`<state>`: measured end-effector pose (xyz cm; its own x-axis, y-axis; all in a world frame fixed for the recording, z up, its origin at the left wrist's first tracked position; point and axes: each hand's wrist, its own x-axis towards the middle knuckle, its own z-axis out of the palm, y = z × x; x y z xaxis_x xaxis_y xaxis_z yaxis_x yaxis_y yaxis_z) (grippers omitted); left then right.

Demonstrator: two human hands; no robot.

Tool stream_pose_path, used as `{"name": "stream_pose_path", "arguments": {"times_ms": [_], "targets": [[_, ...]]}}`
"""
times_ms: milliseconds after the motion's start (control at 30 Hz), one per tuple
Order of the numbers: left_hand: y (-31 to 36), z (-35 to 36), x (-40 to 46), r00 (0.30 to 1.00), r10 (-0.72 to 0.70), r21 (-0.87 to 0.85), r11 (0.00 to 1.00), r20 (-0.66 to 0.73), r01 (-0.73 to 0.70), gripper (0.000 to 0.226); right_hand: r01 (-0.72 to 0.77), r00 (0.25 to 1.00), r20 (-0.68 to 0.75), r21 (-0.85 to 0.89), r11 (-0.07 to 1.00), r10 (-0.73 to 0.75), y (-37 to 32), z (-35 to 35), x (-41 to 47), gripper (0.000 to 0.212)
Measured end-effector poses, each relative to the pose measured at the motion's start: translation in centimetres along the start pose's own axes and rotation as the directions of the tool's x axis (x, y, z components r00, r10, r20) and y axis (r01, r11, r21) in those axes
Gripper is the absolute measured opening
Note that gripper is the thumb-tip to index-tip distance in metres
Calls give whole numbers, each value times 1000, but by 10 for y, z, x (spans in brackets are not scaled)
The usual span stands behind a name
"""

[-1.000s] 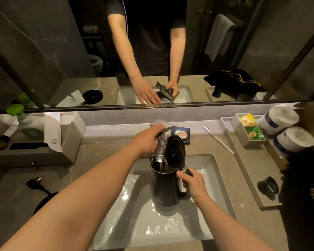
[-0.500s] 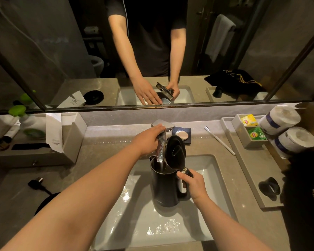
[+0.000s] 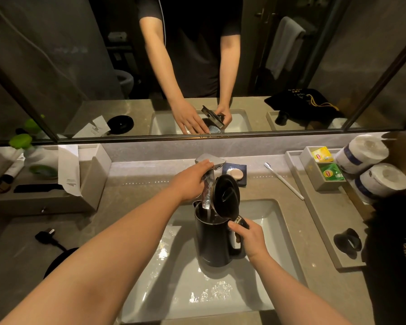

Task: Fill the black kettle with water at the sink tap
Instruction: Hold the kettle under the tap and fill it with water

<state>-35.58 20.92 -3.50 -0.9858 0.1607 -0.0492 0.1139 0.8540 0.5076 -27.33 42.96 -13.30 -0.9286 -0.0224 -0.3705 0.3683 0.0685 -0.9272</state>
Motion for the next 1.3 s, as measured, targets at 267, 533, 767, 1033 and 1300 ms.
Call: {"name": "stream_pose_path", "arguments": {"times_ms": [267,533,767,1033,1300], "targets": [[-1,0,-1,1000,-7,-7,1000,16,7,59,-9,1000,-18,-9,1000,9,6,0,0,25],[0,0,-1,1000,-3,-16,1000,27,4,59,2,1000,-13,8,1000,-2,10,2,-1,16],[1,0,-1,999,-5,-16,1000,43,6,59,-4,1000,-24,10,1000,4,12,3,-2,12],[1,0,-1,999,0,-27,1000,44,2,62,-19,999,-30,4,1000,19,15,2,-1,23],[0,0,-1,999,-12,-29,1000,41,13,66,9,999,-40,12,1000,-8,14,4,-1,27]]}}
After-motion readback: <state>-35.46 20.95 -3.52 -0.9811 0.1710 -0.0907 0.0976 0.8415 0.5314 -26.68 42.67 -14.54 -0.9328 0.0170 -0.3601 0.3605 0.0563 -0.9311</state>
